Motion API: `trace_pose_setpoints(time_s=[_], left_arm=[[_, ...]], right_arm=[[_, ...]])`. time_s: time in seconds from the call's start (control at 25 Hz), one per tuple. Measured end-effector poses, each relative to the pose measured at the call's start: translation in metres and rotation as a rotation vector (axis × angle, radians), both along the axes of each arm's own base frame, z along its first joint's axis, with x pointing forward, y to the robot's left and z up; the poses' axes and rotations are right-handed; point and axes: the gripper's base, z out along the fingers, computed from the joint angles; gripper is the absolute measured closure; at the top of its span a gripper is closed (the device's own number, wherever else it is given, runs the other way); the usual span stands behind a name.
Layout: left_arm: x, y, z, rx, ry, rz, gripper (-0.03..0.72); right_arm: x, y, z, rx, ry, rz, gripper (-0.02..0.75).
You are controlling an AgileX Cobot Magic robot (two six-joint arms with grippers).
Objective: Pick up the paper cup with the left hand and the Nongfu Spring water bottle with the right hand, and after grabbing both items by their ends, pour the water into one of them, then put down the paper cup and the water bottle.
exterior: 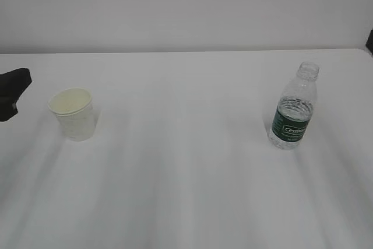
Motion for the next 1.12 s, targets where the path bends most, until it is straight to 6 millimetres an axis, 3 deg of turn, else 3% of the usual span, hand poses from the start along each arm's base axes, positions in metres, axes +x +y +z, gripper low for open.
trace_pose_setpoints(time_s=[0.28,0.6,0.88,1.12], left_arm=[[0.010,-0.003,-0.009,-0.011,-0.040,0.002,0.218],[0.003,-0.004,-0.016,-0.026,-0.029,-0.032,0.218],[-0.012,-0.001,-0.025,-0.082,-0.063,-0.038,0.218],[-0.010,-0.004,-0.034,-0.072,-0.047,-0.064,0.218]], right_arm=[[-0.015,-0.003,-0.034,-0.006,-0.021,-0.008,0.148],[-0.019,-0.003,-0.042,-0.007,-0.008,0.004,0.148],[-0.008,0.004,-0.059,-0.028,0.068,0.056,0.148],[0.007,0.010,-0.074,-0.008,0.064,0.095,0.148]])
